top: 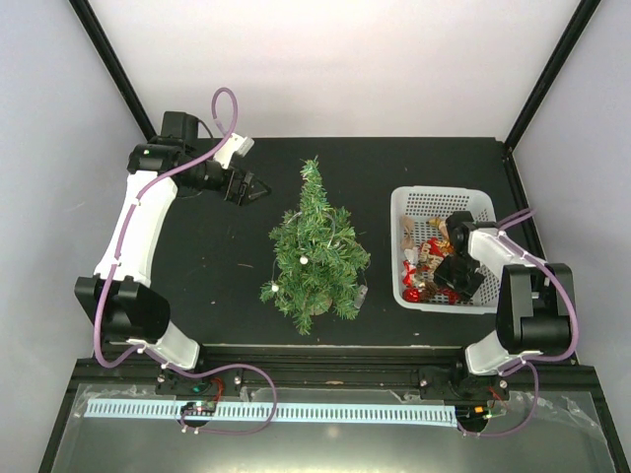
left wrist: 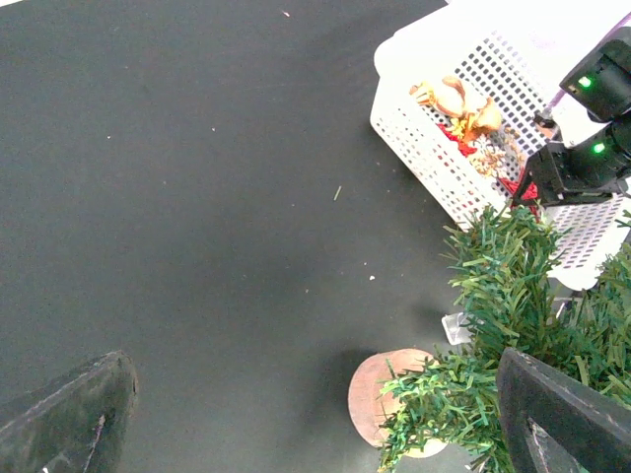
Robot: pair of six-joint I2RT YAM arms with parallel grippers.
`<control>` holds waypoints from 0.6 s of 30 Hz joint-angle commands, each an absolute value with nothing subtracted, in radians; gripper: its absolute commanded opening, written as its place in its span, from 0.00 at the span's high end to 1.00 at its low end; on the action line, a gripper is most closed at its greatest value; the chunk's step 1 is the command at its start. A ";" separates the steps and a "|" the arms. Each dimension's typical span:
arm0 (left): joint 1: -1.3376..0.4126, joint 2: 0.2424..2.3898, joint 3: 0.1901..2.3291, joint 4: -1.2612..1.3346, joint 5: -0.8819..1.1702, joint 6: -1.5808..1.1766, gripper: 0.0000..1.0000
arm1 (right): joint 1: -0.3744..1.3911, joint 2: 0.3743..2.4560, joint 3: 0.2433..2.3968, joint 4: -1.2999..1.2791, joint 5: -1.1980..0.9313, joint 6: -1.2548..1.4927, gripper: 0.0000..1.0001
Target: Decorate the small christmas tree
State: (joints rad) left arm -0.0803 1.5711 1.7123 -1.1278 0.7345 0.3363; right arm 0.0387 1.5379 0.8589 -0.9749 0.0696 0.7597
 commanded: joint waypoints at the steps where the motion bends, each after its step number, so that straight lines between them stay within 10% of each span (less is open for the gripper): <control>1: -0.087 1.554 1.709 -1.114 0.766 0.327 0.01 | 0.033 1.525 0.880 -0.929 0.068 0.762 0.50; 14: -0.086 1.557 1.711 -1.107 0.777 0.319 0.01 | 0.033 1.512 0.894 -0.929 0.075 0.736 0.65; 18: -0.086 1.553 1.703 -1.108 0.778 0.319 0.01 | 0.032 1.539 0.906 -0.947 0.064 0.721 0.41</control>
